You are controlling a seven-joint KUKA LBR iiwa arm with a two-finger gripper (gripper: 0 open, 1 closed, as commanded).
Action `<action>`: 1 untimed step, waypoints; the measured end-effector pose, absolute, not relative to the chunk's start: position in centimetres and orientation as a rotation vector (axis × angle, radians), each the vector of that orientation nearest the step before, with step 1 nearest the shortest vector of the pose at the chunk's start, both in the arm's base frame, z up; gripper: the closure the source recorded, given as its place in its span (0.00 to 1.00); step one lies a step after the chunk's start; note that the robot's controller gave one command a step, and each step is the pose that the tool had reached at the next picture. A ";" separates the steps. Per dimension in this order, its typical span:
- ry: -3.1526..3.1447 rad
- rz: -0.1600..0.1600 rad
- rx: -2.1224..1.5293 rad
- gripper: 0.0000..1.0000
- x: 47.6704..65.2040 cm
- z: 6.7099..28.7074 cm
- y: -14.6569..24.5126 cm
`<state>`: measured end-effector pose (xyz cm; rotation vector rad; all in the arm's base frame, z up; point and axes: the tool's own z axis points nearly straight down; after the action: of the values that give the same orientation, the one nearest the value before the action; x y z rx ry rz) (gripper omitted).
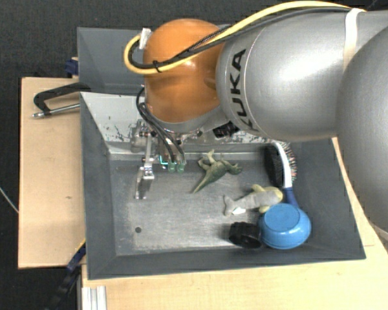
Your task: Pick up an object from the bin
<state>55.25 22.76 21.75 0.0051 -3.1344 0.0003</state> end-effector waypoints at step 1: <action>-3.142 -0.004 0.157 0.00 60.0 7.0 20.0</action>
Offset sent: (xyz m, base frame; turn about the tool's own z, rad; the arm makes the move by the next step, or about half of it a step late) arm 0.0451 -0.0282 -0.1475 -0.0981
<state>59.98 19.99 6.97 0.1570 -3.1422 -0.0043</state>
